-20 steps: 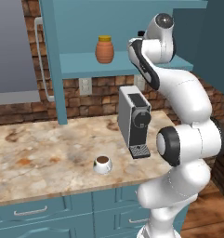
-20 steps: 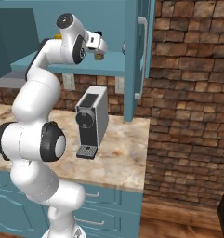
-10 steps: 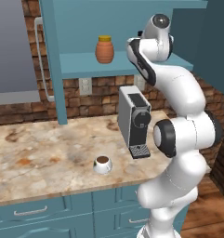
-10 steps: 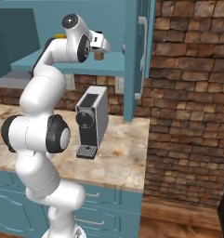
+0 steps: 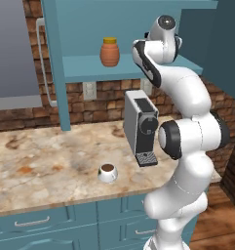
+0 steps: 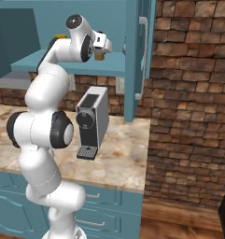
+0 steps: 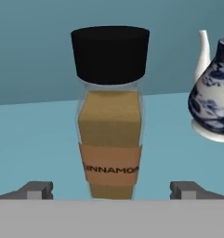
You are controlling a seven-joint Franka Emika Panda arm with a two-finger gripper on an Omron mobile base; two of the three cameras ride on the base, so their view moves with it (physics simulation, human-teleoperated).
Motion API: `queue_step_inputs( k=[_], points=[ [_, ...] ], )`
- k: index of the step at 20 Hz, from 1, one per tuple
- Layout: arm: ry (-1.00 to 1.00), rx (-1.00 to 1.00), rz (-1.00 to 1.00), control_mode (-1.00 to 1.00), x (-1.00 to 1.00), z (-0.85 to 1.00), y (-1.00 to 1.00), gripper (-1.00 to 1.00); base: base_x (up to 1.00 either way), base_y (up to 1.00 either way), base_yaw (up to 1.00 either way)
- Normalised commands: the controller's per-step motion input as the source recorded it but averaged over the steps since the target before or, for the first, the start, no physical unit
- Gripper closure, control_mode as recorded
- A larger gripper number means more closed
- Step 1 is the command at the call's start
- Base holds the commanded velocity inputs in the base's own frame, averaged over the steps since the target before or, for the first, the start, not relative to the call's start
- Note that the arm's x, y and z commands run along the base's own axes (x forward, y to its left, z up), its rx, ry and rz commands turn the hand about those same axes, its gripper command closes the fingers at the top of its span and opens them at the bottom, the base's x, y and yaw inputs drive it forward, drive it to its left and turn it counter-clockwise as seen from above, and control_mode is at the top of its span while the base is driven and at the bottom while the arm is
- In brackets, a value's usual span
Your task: Pick the cinnamon and honey bottle from the cabinet and place them next to the mug.
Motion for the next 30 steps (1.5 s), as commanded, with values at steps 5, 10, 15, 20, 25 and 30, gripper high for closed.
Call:
queue_step_inputs(
  k=[5,10,15,20,25,30],
  points=[
    [0.00,0.00,0.00,-1.00,0.21,-0.14,-0.01,-1.00,0.00,0.00,0.00],
    [0.00,0.00,0.00,-1.00,0.17,-0.02,0.00,-1.00,0.00,0.00,0.00],
    [0.00,0.00,0.00,-1.00,0.26,0.00,0.00,-1.00,0.00,0.00,0.00],
    [0.00,0.00,0.00,-1.00,0.04,0.00,0.00,-1.00,0.00,0.00,0.00],
    [0.00,0.00,0.00,-1.00,0.00,0.00,0.00,1.00,0.00,0.00,0.00],
    [0.00,0.00,0.00,-1.00,-0.31,0.00,0.00,1.00,0.00,0.00,0.00]
  ],
)
